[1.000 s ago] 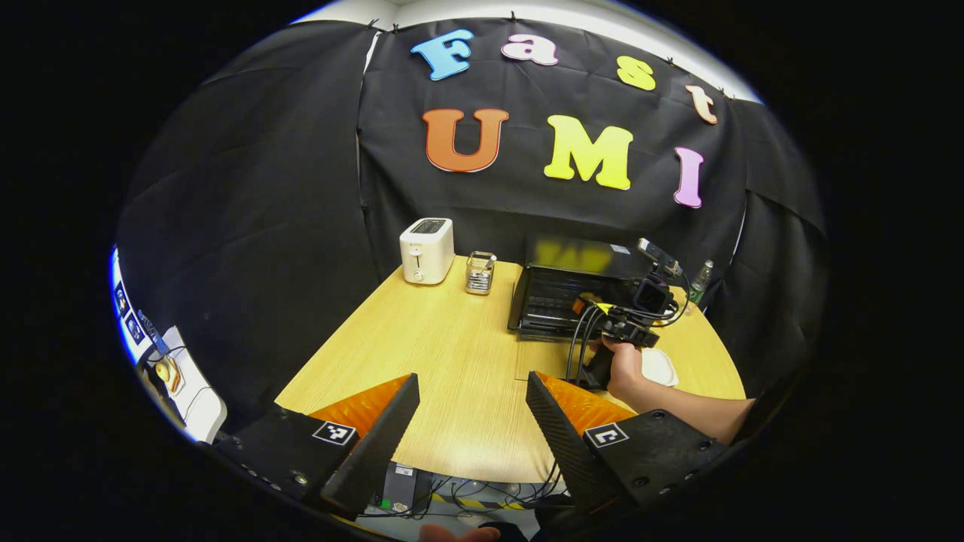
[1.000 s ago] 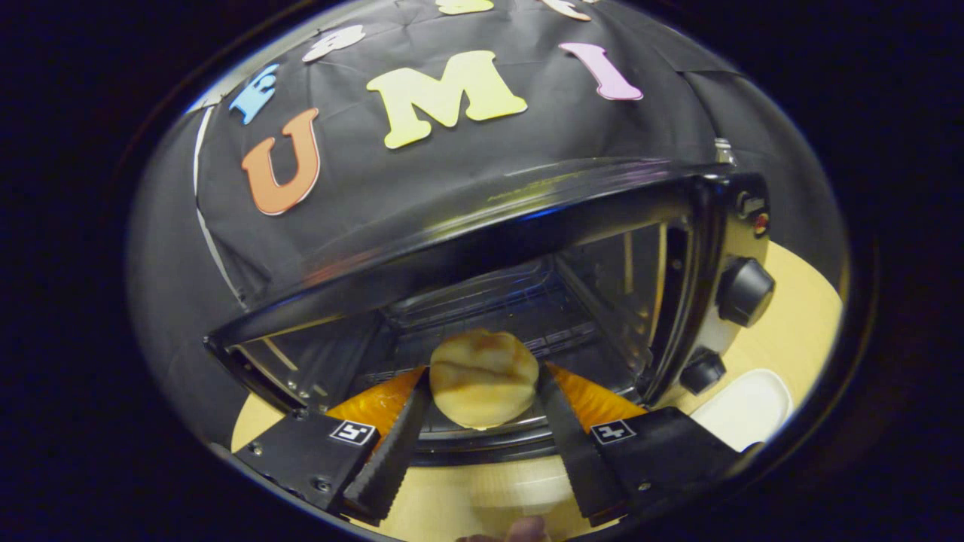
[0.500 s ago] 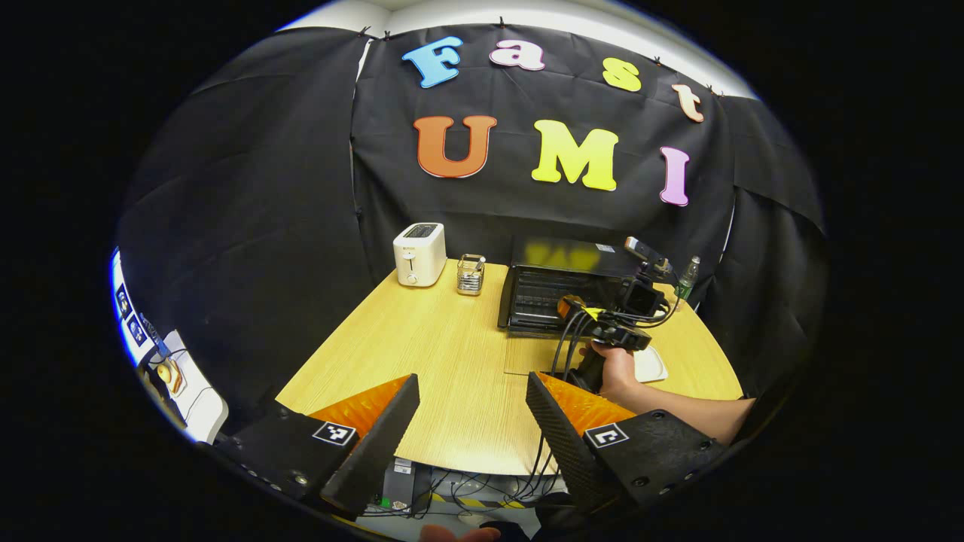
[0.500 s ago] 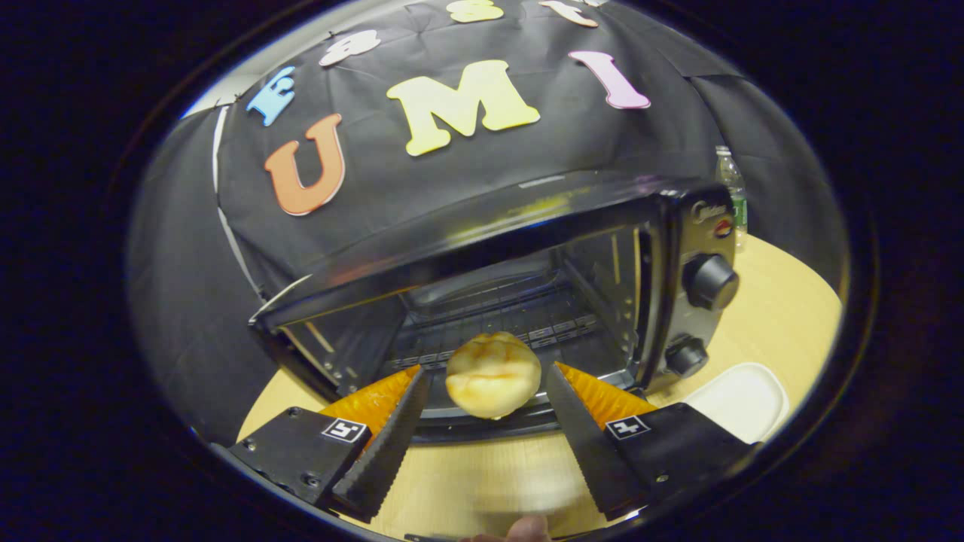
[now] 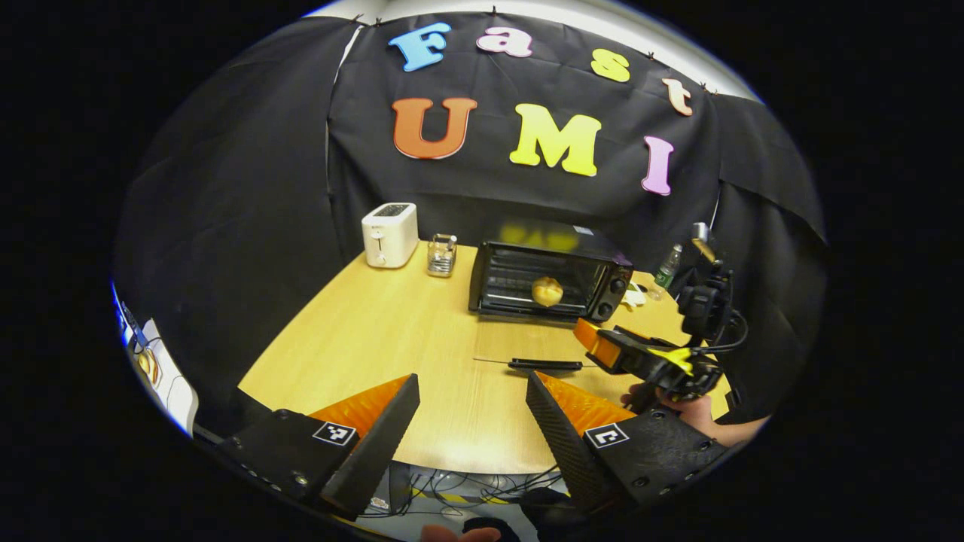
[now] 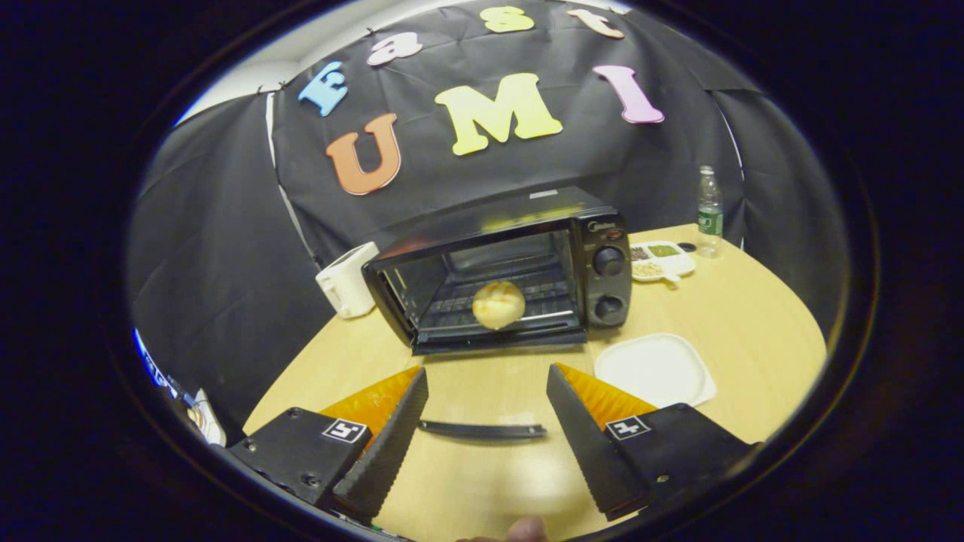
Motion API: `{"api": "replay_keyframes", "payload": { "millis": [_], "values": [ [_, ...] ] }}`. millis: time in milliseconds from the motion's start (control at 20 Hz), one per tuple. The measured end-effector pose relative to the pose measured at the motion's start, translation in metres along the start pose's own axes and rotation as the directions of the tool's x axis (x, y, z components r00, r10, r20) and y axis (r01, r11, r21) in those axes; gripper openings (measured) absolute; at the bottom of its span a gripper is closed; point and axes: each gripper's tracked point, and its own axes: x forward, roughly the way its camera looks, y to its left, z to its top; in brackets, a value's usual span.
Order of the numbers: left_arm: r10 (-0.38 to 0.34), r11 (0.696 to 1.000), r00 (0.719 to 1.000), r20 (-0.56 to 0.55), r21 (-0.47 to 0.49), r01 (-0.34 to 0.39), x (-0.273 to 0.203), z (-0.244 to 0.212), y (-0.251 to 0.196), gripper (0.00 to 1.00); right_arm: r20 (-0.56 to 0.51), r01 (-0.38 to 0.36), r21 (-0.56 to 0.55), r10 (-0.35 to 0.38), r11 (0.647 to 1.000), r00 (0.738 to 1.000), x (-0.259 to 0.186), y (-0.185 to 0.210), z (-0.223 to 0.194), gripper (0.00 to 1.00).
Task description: Open the electric oven with the left hand, put the food in, and close the electric oven.
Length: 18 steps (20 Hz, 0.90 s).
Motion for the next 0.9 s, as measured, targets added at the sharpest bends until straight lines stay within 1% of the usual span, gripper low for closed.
{"api": "replay_keyframes", "payload": {
  "millis": [150,350,450,750,850,900],
  "values": [
    [-0.031,0.999,0.997,-0.067,-0.03,0.029,0.022,-0.028,-0.017,0.94,-0.023,0.027,-0.007,-0.027,1.0,0.999,-0.041,-0.024,-0.003,0.96],
    [-0.055,0.998,0.986,-0.16,0.023,0.06,0.055,-0.063,-0.036,0.95,-0.043,0.063,-0.025,-0.064,0.998,0.997,-0.082,-0.054,0.007,0.96],
    [-0.084,0.996,0.977,-0.198,0.019,0.09,0.076,-0.077,-0.049,0.95,-0.03,0.089,-0.053,-0.091,0.995,0.995,-0.1,-0.071,0.019,0.96],
    [-0.148,0.988,0.959,-0.242,0.017,0.156,0.137,-0.09,-0.095,0.95,-0.021,0.157,-0.103,-0.16,0.982,0.987,-0.132,-0.116,0.043,0.96],
    [-0.156,0.986,0.953,-0.261,0.015,0.166,0.152,-0.095,-0.104,0.95,-0.021,0.196,-0.107,-0.199,0.975,0.98,-0.142,-0.133,0.048,0.96],
    [-0.157,0.986,0.95,-0.271,0.014,0.167,0.159,-0.098,-0.108,0.95,-0.02,0.222,-0.092,-0.224,0.971,0.974,-0.149,-0.141,0.05,0.96]
  ]
}}
